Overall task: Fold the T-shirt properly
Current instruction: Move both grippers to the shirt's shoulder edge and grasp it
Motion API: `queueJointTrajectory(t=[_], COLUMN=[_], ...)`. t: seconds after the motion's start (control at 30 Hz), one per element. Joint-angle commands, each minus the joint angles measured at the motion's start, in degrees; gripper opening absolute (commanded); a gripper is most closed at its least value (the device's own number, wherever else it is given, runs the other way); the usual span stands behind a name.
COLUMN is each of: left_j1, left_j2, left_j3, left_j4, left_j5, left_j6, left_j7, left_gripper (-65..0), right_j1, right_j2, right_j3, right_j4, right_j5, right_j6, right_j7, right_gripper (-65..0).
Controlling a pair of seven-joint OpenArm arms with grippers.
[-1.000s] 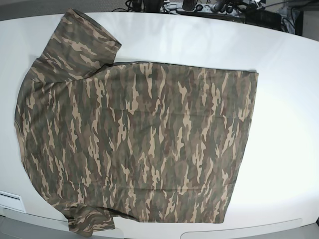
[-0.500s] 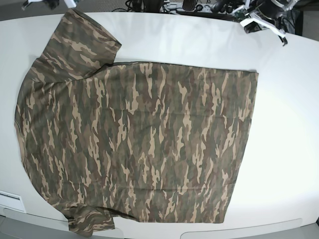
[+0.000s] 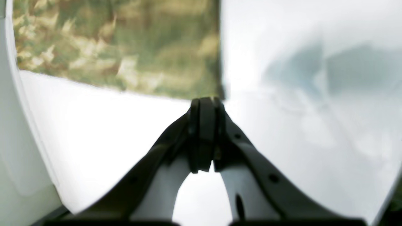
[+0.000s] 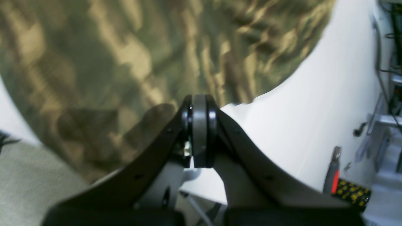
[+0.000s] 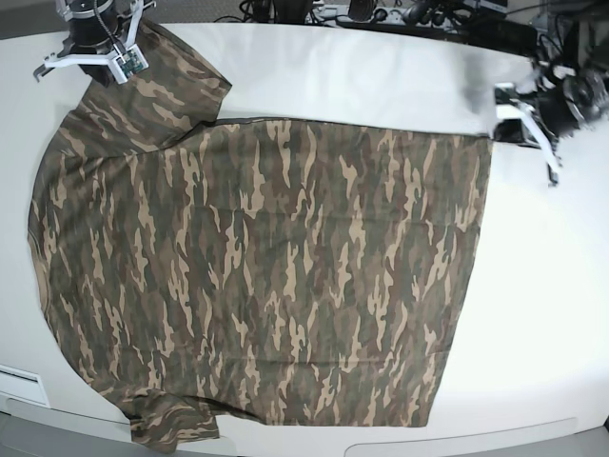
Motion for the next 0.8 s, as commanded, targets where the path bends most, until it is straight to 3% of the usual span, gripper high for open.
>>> queueJointTrajectory(t=[0.0, 0.1, 0.17, 0.37, 0.6, 0.77], left_j1=[-1.4, -3.8, -4.5, -8.8, -16.9, -25.5], left_j2=[-2.6, -5.5, -6.2, -7.8, -7.8, -7.7], left_j3=[0.1, 1.7, 2.8, 11.2, 27.3, 36.7], left_j4=[-1.1, -3.8, -3.9, -3.9, -5.0, -7.9], left_j5=[-0.7, -0.7, -0.7, 1.8, 10.8, 14.3], left_j6=[-0.9, -5.1, -6.2, -6.1, 2.3, 3.2], left_j7=[-4.1, -11.5, -12.3, -12.1, -12.1, -11.9], left_gripper=[-60.4, -36.3, -28.1, -27.7, -27.7, -27.7], right_j1=[-0.4, -0.4, -0.4, -0.4, -0.4, -0.4], right_j2=[0.5, 0.5, 0.5, 0.5, 0.3, 0.3], right_j3=[0.3, 0.3, 0.3, 0.3, 0.3, 0.3], right_j4=[0.8, 0.8, 0.8, 0.8, 0.8, 0.8], right_j5=[-0.8, -0.8, -0.8, -0.7, 1.7, 1.7], right_j6=[-0.8, -0.8, -0.8, -0.8, -0.8, -0.8], right_j7=[0.8, 0.8, 0.8, 0.8, 0.8, 0.8], right_gripper=[-65.0, -65.0, -65.0, -65.0, -65.0, -65.0])
